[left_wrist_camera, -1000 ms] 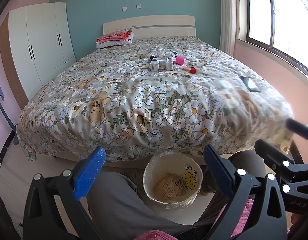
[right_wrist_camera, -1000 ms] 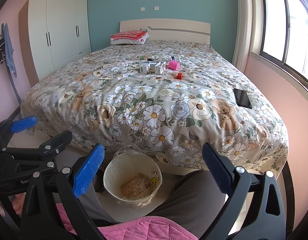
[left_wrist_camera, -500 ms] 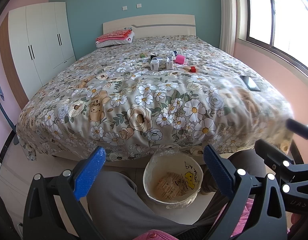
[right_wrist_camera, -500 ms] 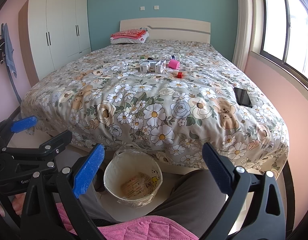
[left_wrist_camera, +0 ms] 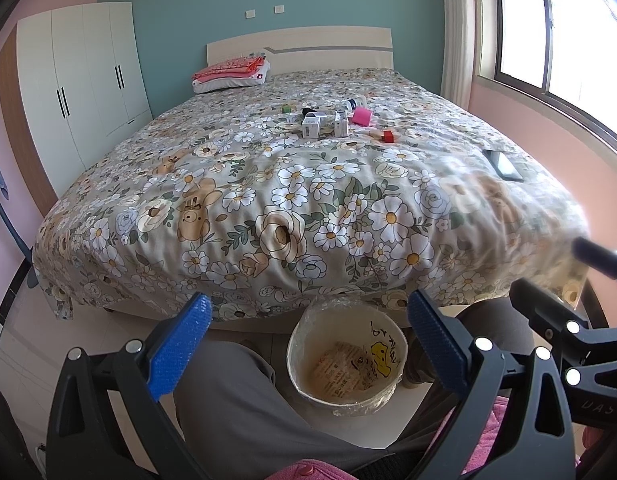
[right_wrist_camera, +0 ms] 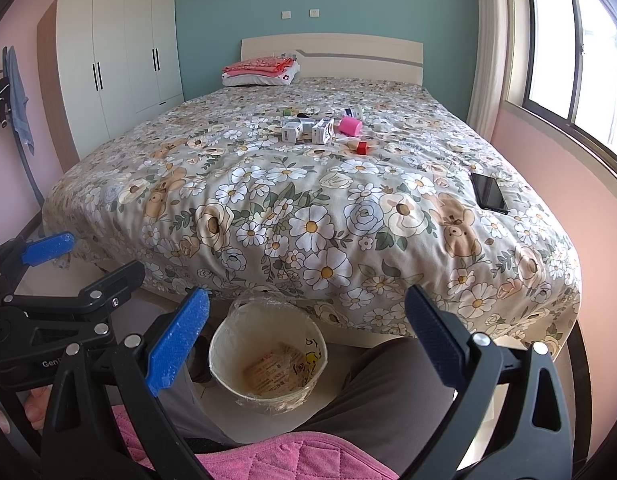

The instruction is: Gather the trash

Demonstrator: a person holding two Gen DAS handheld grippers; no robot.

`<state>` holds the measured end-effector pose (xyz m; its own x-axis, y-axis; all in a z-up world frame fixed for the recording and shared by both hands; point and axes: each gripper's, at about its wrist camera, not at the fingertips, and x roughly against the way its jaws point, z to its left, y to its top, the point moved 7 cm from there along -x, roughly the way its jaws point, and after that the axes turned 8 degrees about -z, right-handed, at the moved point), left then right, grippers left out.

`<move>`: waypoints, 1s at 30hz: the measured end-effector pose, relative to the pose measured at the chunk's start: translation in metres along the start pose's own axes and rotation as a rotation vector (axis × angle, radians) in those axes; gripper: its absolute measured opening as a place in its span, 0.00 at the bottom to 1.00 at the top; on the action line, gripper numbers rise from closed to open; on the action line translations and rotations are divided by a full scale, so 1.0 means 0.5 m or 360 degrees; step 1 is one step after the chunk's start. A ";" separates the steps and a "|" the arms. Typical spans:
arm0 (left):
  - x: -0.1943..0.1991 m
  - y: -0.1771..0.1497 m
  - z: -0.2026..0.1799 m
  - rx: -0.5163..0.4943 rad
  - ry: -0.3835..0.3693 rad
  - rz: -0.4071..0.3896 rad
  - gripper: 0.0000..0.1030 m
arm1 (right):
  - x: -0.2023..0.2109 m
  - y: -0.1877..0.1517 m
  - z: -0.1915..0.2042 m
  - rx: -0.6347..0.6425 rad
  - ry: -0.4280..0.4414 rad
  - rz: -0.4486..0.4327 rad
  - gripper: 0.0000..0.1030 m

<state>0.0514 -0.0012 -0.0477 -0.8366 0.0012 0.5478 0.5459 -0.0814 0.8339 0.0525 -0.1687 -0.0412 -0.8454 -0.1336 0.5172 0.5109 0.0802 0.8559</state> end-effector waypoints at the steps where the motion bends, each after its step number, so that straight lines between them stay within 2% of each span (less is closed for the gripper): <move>1: -0.003 -0.002 0.000 0.0003 -0.0003 0.0003 0.97 | -0.001 -0.001 0.000 0.0002 0.0002 0.0002 0.93; 9: -0.042 0.030 0.004 0.0026 -0.0085 -0.0001 0.97 | -0.038 0.040 -0.001 0.0019 0.0033 -0.0005 0.93; 16: -0.116 0.130 0.018 0.0012 -0.0041 -0.0071 0.97 | -0.113 0.133 -0.038 0.0019 -0.0025 -0.0064 0.93; 24: -0.250 0.262 0.031 0.0001 -0.0009 -0.0142 0.97 | -0.259 0.252 -0.100 -0.0027 -0.0093 -0.0088 0.93; 30: -0.395 0.339 0.034 0.0042 -0.0084 -0.0098 0.97 | -0.408 0.317 -0.137 -0.0033 -0.0130 -0.0058 0.93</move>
<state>0.3098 0.0017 -0.0135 -0.8655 0.0582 0.4976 0.4950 -0.0533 0.8672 0.3165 -0.1963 -0.0108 -0.8731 -0.0550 0.4845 0.4818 0.0560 0.8745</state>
